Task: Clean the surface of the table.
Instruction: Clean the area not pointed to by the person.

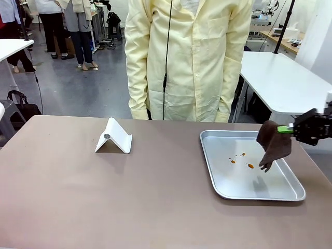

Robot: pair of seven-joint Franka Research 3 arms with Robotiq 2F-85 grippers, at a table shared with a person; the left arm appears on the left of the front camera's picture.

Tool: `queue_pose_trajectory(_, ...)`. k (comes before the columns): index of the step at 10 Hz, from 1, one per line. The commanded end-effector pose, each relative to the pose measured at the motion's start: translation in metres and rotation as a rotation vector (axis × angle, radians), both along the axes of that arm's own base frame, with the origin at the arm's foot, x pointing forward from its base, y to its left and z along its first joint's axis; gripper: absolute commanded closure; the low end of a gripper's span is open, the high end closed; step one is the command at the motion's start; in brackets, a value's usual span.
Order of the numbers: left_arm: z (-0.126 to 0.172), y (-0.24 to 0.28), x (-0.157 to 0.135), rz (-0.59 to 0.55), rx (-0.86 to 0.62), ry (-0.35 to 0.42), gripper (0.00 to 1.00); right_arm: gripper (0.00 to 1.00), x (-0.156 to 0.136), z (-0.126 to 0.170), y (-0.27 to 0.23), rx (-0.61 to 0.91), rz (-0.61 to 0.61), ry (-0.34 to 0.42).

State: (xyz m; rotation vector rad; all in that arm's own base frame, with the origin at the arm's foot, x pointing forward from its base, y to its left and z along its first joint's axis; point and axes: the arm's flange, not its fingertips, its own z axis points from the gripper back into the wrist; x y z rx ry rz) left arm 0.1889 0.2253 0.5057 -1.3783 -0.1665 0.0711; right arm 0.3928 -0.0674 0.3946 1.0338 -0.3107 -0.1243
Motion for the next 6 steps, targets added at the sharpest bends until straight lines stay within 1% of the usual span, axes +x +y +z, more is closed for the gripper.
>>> queue_pose_trajectory(1,0.004,-0.001,-0.003,0.004,-0.007,0.010,0.78,0.93,0.030,-0.005,0.007,-0.134,0.039,0.044)
queue_pose_trajectory(2,0.004,-0.001,-0.003,0.004,-0.007,0.010,0.78,0.93,0.045,-0.005,0.009,-0.184,0.037,0.043)
queue_pose_trajectory(3,0.004,-0.001,-0.003,0.004,-0.007,0.010,0.78,0.93,0.058,-0.009,0.011,-0.255,0.060,0.092)
queue_pose_trajectory(4,0.004,-0.001,-0.003,0.004,-0.007,0.010,0.78,0.93,0.071,-0.016,0.014,-0.353,0.048,0.100)
queue_pose_trajectory(5,0.004,-0.001,-0.003,0.004,-0.007,0.010,0.78,0.93,0.081,-0.028,0.017,-0.408,0.063,0.103)
queue_pose_trajectory(6,0.004,-0.001,-0.003,0.004,-0.007,0.010,0.78,0.93,0.091,-0.042,0.020,-0.393,0.078,0.094)
